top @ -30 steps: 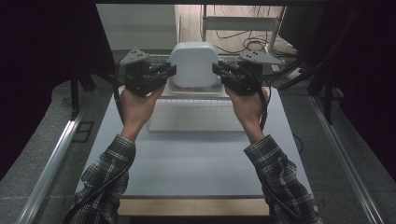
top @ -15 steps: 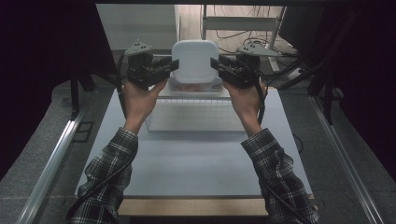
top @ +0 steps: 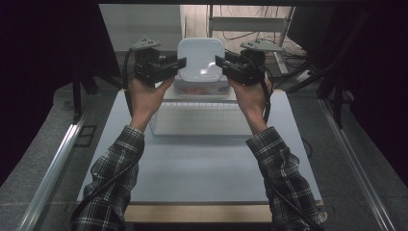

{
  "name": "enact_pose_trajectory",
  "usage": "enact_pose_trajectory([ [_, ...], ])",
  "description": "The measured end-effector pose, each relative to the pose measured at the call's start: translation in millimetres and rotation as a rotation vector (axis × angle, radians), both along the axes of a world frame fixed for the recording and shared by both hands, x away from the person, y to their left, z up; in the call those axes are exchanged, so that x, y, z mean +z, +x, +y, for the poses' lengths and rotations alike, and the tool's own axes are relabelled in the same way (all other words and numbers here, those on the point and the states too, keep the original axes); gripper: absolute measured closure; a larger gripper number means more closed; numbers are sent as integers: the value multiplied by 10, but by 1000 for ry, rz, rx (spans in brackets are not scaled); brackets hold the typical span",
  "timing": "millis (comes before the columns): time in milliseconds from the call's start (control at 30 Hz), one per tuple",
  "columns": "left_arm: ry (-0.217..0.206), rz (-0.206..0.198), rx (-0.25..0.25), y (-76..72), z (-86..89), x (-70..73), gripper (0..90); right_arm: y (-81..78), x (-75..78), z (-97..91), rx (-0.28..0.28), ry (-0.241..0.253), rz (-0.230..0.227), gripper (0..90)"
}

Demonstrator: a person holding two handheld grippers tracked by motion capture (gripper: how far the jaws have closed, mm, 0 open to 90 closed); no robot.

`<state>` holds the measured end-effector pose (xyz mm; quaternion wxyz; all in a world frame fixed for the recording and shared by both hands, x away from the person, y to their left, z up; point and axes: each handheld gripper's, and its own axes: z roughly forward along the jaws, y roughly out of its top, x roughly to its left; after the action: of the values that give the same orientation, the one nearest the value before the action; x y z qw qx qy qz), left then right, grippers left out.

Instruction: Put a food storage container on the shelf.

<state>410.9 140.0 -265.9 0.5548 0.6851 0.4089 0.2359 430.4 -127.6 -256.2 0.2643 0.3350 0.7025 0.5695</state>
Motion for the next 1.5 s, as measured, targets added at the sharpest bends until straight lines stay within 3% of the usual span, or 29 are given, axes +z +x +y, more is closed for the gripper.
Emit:
enact_pose_trajectory([
  [267,11,25,9,103,-7,0,599,72,-21,12,-16,-6,15,562],
  [367,-27,26,-2,133,-2,0,594,106,-45,18,-22,-12,25,560],
  [433,-16,27,2,146,-15,16,594,129,-45,9,-20,12,29,561],
  [633,10,27,19,168,-54,43,570,160,-34,15,-29,3,35,553],
  [800,9,12,15,120,-33,78,513,122,2,-24,-11,13,35,535],
  [933,6,13,-6,46,6,94,454,79,35,-94,36,33,61,464],
  [1133,3,40,-51,-47,47,-28,345,-14,-49,-153,75,-15,90,333],
  [1400,2,35,-89,-196,66,-253,201,-158,-294,-172,100,-69,63,190],
  [1500,20,32,-100,-248,48,-345,168,-215,-400,-165,113,-83,55,157],
])
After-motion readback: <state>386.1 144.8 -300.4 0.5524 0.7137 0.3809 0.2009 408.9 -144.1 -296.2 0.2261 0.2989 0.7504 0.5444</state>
